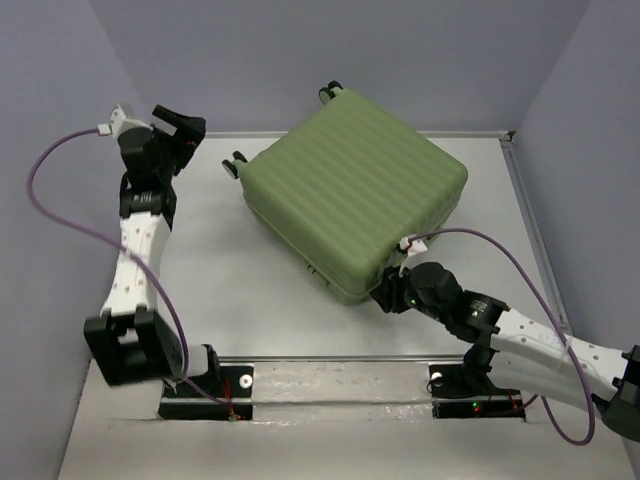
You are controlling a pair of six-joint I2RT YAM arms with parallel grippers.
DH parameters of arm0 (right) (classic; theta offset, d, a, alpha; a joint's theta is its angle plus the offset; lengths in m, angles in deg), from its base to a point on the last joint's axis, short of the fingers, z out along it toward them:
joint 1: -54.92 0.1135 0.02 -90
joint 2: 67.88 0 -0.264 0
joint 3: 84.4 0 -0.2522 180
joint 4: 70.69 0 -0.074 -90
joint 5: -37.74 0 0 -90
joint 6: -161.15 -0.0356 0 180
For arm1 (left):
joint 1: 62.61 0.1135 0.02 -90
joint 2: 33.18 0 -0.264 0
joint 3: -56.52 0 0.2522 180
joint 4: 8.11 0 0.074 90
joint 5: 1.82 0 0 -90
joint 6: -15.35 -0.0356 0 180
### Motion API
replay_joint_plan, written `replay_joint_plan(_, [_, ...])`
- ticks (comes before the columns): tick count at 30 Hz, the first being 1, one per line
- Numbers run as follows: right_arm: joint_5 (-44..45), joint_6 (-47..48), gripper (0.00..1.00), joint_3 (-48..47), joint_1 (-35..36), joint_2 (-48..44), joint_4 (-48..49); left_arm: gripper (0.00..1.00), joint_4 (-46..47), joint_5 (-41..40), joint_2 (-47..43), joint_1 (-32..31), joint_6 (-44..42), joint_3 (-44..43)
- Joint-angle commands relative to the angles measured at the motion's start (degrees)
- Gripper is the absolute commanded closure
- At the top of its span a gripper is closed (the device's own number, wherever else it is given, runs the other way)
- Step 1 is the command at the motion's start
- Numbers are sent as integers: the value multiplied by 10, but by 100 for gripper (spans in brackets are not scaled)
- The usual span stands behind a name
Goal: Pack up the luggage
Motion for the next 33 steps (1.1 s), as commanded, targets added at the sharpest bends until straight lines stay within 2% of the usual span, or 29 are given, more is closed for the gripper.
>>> replay_joint_plan(1, [-25, -8, 56, -35, -3, -16, 19, 1, 65, -120, -206, -58, -63, 165])
replay_joint_plan(2, [-25, -14, 55, -31, -3, -24, 14, 3, 78, -134, -263, -102, -64, 214])
replay_joint_plan(3, [-25, -15, 53, -24, -3, -43, -1, 5, 100, -180, -288, -153, -67, 298])
replay_joint_plan(4, [-25, -19, 52, -21, -3, -54, -11, 8, 103, -205, -325, -257, -72, 332])
replay_joint_plan(5, [-27, -20, 48, -18, -3, -67, -23, 18, 104, -233, -341, -305, -64, 367])
replay_joint_plan(7, [-11, -21, 46, -12, -3, -103, -59, 24, 111, -272, -370, -380, -48, 456])
replay_joint_plan(8, [2, -23, 46, -10, -3, -118, -76, 32, 115, -279, -396, -440, -35, 502])
replay_joint_plan(10, [37, -23, 47, -11, -3, -124, -89, 39, 107, -301, -434, -492, -20, 542])
replay_joint_plan(11, [55, -22, 52, -10, -3, -126, -90, 44, 112, -301, -445, -538, -3, 577])
replay_joint_plan(14, [140, -8, 58, -26, -8, -98, -96, 47, 131, -310, -453, -606, 23, 620])
replay_joint_plan(15, [155, -6, 60, -32, -15, -85, -97, 47, 139, -325, -444, -650, 24, 625])
replay_joint_plan(19, [173, 6, 63, -41, -58, -46, -79, 48, 172, -372, -378, -730, 27, 607])
replay_joint_plan(22, [168, 45, 65, -39, -77, -49, -49, 48, 186, -381, -314, -759, 6, 575])
replay_joint_plan(26, [116, 84, 64, -32, -98, -44, 18, 49, 215, -363, -274, -769, -22, 544])
replay_joint_plan(33, [51, 99, 63, -16, -104, -40, 39, 50, 233, -356, -263, -771, -27, 540])
